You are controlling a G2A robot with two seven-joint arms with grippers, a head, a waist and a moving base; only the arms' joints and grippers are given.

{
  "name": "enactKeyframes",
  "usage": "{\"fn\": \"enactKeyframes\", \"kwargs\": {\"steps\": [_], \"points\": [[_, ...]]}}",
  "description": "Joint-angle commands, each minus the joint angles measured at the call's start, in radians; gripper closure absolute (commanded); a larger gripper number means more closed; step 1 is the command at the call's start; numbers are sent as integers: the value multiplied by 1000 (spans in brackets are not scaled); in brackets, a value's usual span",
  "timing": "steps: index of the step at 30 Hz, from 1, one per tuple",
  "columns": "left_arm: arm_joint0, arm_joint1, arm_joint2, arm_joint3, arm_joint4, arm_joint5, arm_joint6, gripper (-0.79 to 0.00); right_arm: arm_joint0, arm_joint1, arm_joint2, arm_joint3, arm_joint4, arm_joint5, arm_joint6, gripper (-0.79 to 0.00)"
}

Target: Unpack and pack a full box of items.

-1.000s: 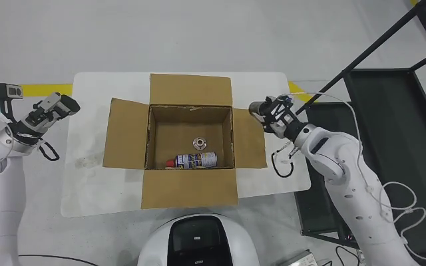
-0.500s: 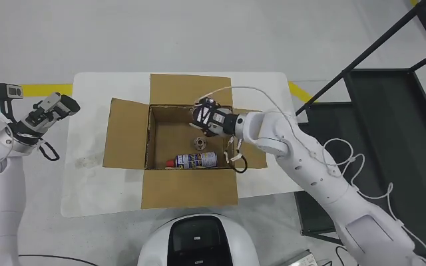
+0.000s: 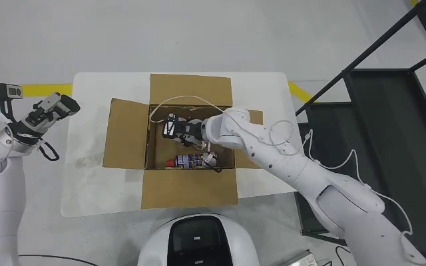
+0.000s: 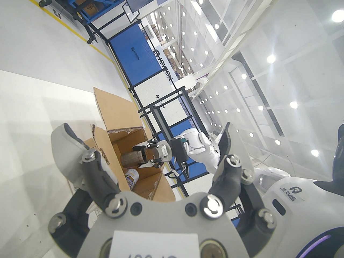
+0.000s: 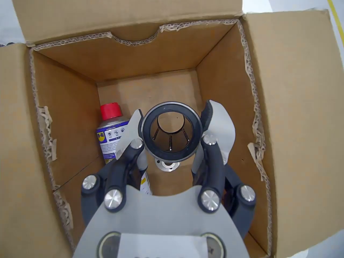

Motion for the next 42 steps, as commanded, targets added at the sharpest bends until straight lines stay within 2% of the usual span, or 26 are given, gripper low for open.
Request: {"fn": "enactKeyframes", "kwargs": {"steps": [1, 12, 16, 20, 21, 23, 24, 25, 30, 34, 38, 42], "points": [[0, 0, 0, 0, 0, 0, 0, -785, 17, -25, -22, 74, 17, 3, -19, 0], [0, 0, 0, 0, 0, 0, 0, -785, 79, -145, -118, 332, 1, 10, -120, 0], [0, 0, 0, 0, 0, 0, 0, -785, 88, -171, -132, 391, -59, 45, -207, 0], [0, 0, 0, 0, 0, 0, 0, -785, 89, -188, -137, 441, -85, 35, -236, -18], [0, 0, 0, 0, 0, 0, 0, -785, 87, -191, -137, 451, -88, 32, -240, -86], [0, 0, 0, 0, 0, 0, 0, -785, 86, -197, -136, 466, -94, 24, -243, -292], [0, 0, 0, 0, 0, 0, 0, -785, 85, -200, -135, 472, -95, 16, -241, -520], [0, 0, 0, 0, 0, 0, 0, -785, 87, -202, -132, 477, -96, 11, -239, -785], [0, 0, 0, 0, 0, 0, 0, -785, 98, -196, -102, 481, -94, -29, -225, -785], [0, 0, 0, 0, 0, 0, 0, -785, 97, -171, -62, 436, -119, -44, -235, -785], [0, 0, 0, 0, 0, 0, 0, -785, 75, -128, -9, 320, -160, -87, -237, -785], [0, 0, 0, 0, 0, 0, 0, -785, -4, -58, 108, 117, -157, -160, -257, -785]]}}
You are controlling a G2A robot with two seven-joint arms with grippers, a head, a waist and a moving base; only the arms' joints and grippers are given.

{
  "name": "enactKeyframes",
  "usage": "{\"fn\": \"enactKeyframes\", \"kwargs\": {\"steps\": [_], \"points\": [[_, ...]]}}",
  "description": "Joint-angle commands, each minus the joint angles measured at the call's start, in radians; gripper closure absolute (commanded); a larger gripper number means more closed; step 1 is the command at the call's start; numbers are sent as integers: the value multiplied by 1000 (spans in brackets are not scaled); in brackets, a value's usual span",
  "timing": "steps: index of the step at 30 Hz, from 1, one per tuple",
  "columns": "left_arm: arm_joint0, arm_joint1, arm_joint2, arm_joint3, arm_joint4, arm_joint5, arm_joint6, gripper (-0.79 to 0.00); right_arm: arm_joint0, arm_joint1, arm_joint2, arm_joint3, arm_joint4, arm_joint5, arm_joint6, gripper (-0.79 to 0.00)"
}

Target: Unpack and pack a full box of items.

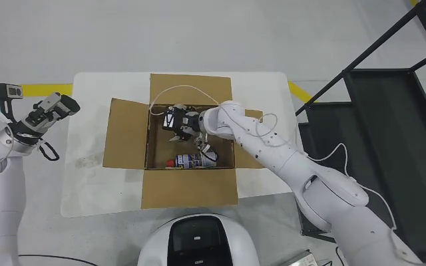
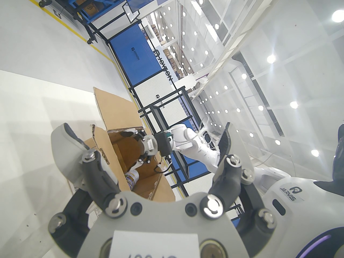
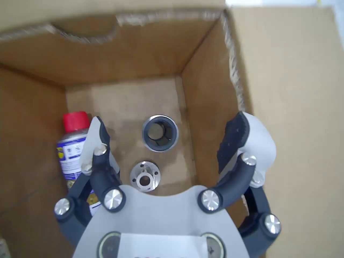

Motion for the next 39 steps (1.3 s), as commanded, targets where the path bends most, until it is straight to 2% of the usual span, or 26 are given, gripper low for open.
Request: {"fn": "enactKeyframes", "kwargs": {"steps": [1, 5, 12, 17, 20, 22, 34, 39], "points": [[0, 0, 0, 0, 0, 0, 0, -785, -61, 46, 84, -140, 1, -44, 13, -785], [0, 0, 0, 0, 0, 0, 0, -785, -215, 123, 259, -383, 45, -104, 92, -785], [14, -3, 27, -31, 37, 23, 45, -785, -480, 213, 532, -682, 297, -174, 341, -785], [-12, -12, 102, 12, 110, 24, 50, -785, -634, 256, 682, -812, 448, -128, 532, -785], [-45, -21, 158, 52, 162, -2, 67, -785, -710, 271, 756, -814, 618, -88, 558, -785], [-68, -28, 186, 82, 169, -10, 79, -785, -731, 276, 789, -805, 673, -72, 558, -785], [-208, -69, 331, 294, 204, -83, 102, -785, -731, 276, 789, -805, 673, -72, 558, -785], [-240, -86, 375, 315, 142, -91, 43, -785, -731, 276, 789, -805, 673, -72, 558, -785]]}}
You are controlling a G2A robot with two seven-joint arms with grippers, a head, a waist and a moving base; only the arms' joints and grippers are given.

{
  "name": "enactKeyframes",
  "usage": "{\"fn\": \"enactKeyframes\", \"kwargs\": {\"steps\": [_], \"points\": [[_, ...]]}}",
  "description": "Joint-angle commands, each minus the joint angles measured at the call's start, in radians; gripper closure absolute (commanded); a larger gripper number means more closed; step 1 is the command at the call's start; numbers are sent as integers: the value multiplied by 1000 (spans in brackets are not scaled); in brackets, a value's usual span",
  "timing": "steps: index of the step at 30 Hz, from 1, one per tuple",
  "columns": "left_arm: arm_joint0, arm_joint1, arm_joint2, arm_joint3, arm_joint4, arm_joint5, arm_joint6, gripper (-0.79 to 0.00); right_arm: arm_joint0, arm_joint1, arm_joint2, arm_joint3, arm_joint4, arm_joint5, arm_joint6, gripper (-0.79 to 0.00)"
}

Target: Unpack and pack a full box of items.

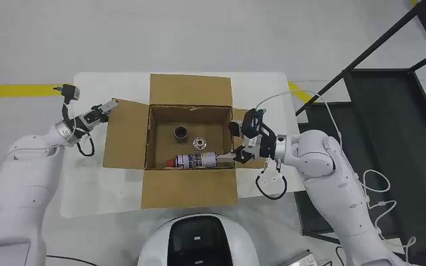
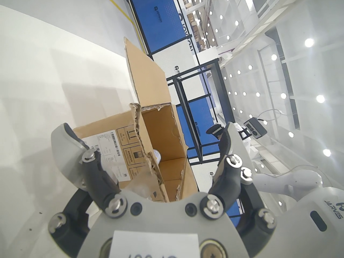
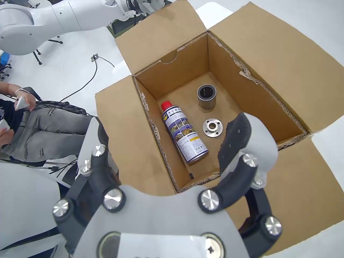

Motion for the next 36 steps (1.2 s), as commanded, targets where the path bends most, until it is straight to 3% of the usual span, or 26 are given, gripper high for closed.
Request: {"fn": "enactKeyframes", "kwargs": {"steps": [1, 4, 11, 15, 20, 25, 36], "points": [[-7, -4, 11, -7, -34, 3, -17, -785, -9, 0, -4, 1, 6, 15, -12, -785], [-6, -5, 12, -45, -91, 26, -40, -785, -22, 6, 19, 39, 106, 51, 4, -785], [47, 5, 35, -248, -156, 84, -99, -785, -37, 35, 151, 221, 411, 146, 154, -785], [61, 3, 75, -317, -150, 109, -123, -785, -51, 48, 224, 331, 511, 135, 178, -785], [45, -13, 137, -325, -140, 90, -104, -785, -68, 61, 283, 456, 482, 98, 143, -785], [16, -34, 201, -293, -132, 82, -96, -785, -45, 64, 254, 578, 483, 114, 165, -785], [-25, -65, 303, -212, 21, 24, -38, -785, 59, 52, 117, 710, 777, 113, 391, -785]]}}
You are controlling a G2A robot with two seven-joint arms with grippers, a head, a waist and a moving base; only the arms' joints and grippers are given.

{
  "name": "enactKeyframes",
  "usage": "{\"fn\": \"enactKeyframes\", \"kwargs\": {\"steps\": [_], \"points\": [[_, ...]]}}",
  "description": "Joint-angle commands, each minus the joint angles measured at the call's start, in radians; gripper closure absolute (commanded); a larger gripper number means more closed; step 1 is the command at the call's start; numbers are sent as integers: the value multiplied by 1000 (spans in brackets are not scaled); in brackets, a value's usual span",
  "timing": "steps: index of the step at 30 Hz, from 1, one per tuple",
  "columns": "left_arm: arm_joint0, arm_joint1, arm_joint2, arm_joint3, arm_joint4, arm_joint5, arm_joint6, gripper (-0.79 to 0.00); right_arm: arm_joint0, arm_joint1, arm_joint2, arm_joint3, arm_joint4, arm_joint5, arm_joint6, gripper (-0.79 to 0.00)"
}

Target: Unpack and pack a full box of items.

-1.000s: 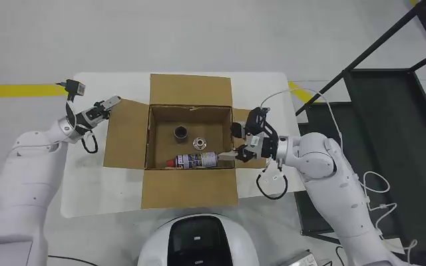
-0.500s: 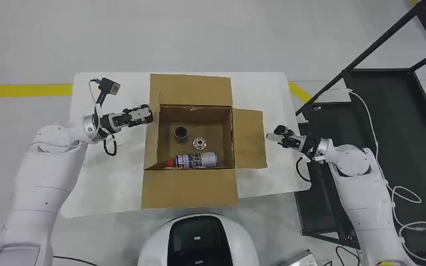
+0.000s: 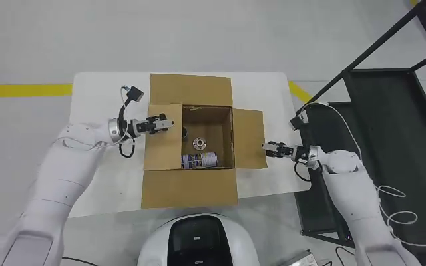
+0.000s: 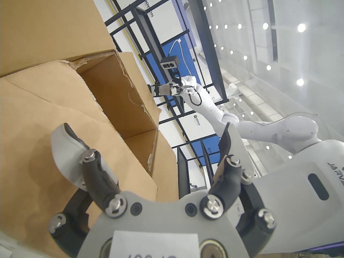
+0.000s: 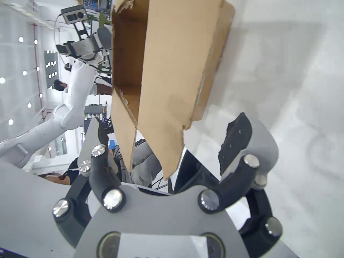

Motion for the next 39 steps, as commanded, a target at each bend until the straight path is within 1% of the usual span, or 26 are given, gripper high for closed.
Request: {"fn": "enactKeyframes", "kwargs": {"steps": [1, 4, 7, 10, 11, 13, 16, 18, 19, 23, 28, 30, 34, 37, 39], "points": [[-5, -3, 11, 10, 33, -16, 17, -785, 6, 1, -11, -9, 64, 10, 22, -785], [-12, -5, 8, 14, 30, -28, 31, -785, 6, 11, -3, -49, 115, 35, 47, -785], [-17, -1, -12, 12, 5, -30, 34, -785, -5, 24, 8, -150, 182, 62, 74, -785], [-18, 4, -30, 4, -7, -30, 31, -785, -8, 37, 3, -246, 193, 79, 91, -785], [-16, 8, -47, 5, -17, -33, 41, -785, 0, 40, -15, -296, 195, 88, 100, -785], [-10, 14, -68, 6, -24, -35, 56, -785, 22, 44, -55, -343, 183, 98, 110, -785], [2, 23, -105, 14, -41, -34, 84, -785, 83, 40, -146, -350, 142, 102, 114, -785], [11, 31, -135, 17, -61, -32, 94, -785, 144, 34, -218, -338, 61, 107, 119, -785], [16, 35, -148, 14, -69, -30, 91, -785, 171, 29, -252, -328, 44, 103, 115, -785], [38, 57, -212, -21, -123, -19, 20, -785, 269, 9, -364, -301, -68, 109, 96, -785], [88, 97, -328, -87, -166, 14, -13, -785, 360, -14, -476, -273, -227, 158, 49, -785], [106, 109, -367, -90, -162, 15, -13, -785, 383, -21, -512, -270, -262, 175, 53, -785], [144, 125, -423, -84, -174, 14, -11, -785, 417, -31, -552, -266, -308, 186, 44, -785], [165, 133, -452, -76, -188, 21, -10, -785, 428, -32, -553, -268, -288, 182, 37, -785], [171, 136, -461, -75, -196, 26, -20, -785, 417, -26, -528, -279, -238, 168, 42, -785]]}}
